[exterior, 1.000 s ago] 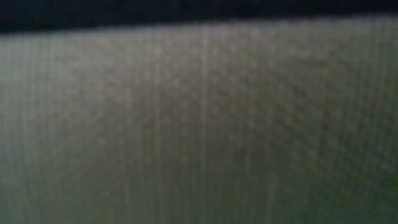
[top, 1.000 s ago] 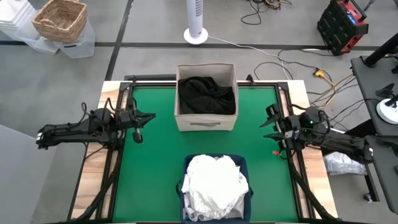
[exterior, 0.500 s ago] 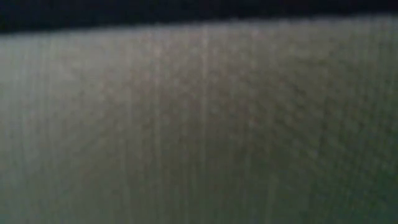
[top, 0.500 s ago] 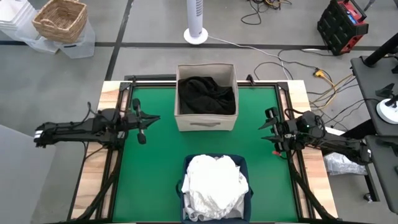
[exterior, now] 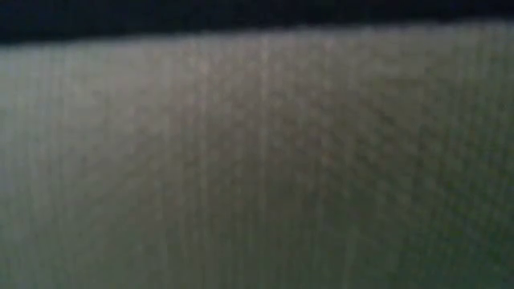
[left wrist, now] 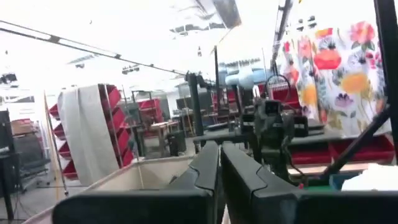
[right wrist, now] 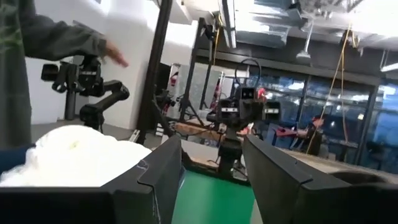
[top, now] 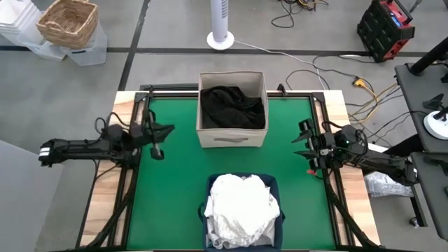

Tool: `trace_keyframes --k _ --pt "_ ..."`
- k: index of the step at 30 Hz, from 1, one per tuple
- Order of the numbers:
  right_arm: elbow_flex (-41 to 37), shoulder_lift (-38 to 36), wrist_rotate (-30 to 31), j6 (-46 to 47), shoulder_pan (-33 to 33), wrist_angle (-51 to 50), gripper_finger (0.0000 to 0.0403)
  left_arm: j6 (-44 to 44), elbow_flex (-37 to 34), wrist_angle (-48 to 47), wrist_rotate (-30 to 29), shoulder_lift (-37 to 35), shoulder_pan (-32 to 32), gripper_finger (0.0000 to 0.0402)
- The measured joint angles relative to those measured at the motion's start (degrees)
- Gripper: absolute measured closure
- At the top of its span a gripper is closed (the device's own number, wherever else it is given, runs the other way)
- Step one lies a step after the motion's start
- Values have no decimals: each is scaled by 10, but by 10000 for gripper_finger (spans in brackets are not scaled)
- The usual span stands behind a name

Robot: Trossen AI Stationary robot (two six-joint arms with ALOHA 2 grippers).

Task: Sort clothes
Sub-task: Return to Home Position

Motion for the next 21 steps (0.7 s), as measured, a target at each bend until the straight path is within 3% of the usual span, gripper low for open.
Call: trace_keyframes --k 9,16,21 --pt "0 0 10 33 0 -1 239 0 -2 8 0 -2 0 402" --pt "0 0 11 36 0 -1 247 0 -82 10 0 -103 0 402" --pt "-1 0 11 47 0 -1 242 -1 -74 -185 0 -177 0 402"
